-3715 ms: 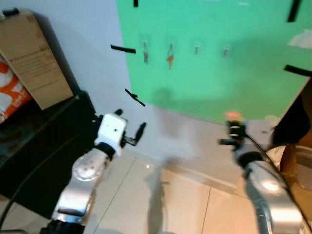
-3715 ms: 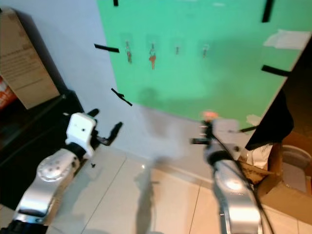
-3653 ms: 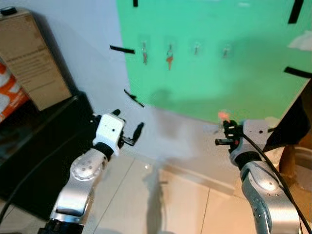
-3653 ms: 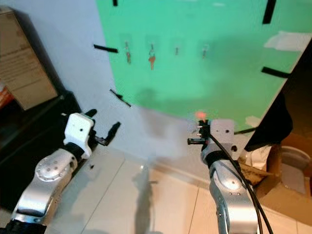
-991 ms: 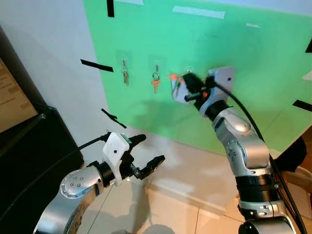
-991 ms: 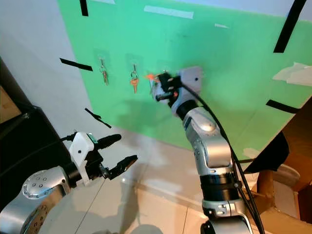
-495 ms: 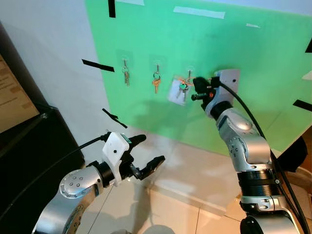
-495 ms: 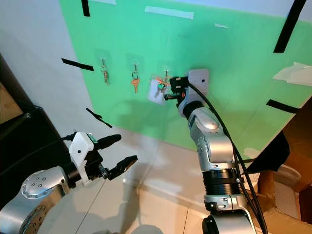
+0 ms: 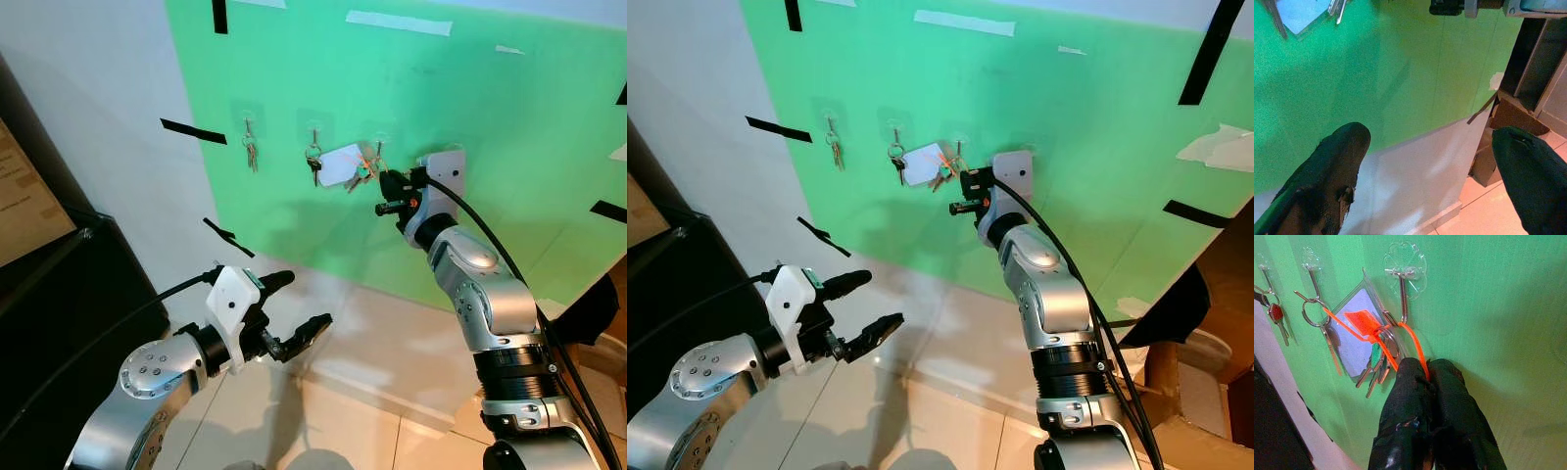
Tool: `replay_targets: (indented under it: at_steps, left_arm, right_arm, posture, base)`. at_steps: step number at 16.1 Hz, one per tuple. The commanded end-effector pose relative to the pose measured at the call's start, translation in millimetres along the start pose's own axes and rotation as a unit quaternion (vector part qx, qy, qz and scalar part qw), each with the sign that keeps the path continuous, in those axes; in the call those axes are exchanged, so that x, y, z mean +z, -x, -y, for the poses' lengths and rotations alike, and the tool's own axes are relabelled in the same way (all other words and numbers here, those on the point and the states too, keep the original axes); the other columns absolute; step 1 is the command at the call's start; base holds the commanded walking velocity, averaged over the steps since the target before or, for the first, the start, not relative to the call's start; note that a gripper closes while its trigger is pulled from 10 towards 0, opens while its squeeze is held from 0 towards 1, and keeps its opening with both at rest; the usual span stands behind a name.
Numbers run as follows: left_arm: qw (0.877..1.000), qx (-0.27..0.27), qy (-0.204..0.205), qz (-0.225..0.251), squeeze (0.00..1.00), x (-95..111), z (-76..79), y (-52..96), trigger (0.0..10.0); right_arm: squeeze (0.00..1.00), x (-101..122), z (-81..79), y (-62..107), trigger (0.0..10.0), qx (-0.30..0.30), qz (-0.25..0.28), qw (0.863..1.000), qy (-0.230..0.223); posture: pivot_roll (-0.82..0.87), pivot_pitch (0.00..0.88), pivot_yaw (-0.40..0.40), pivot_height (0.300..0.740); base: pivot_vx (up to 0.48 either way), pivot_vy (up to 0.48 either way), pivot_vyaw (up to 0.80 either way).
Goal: Hang keys on a hook
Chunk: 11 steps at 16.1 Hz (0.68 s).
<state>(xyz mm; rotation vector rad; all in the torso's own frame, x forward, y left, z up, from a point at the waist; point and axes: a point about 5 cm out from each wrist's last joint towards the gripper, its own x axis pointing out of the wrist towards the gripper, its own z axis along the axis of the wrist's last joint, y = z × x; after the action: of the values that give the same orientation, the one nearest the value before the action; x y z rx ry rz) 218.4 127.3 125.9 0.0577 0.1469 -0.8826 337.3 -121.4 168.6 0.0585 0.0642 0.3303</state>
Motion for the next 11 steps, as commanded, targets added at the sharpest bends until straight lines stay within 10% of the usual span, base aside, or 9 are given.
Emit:
replay_targets:
  at_steps: [1, 2, 11]
  left_arm:
    - [1.000, 0.003, -0.008, 0.001, 0.37, 1, -2.4, -0.9, 10.0]
    - [1.000, 0.006, -0.008, 0.008, 0.37, 3, -3.5, -1.7, 10.0]
    - [0.999, 0.018, -0.004, 0.030, 0.37, 6, -5.8, -4.8, 10.0]
  right_arm:
    - [0.00, -7, 0.8, 1.9, 10.0, -0.001, -0.020, 1.000, -0.004]
    - [1.00, -5, 1.7, 2.3, 10.0, -0.002, -0.011, 1.000, -0.005]
    - [1.00, -32, 5.8, 35.9, 10.0, -0.004, -0.036, 0.999, 0.008]
  posture:
    - [0.02, 0.000, 0.025, 0.740]
    - [0.02, 0.000, 0.025, 0.740]
    - [0.01, 0.000, 0.024, 0.740]
  base:
    - [0.000, 0.000, 0.00]
    - [0.000, 0.000, 0.00]
    - [0.000, 0.000, 0.00]
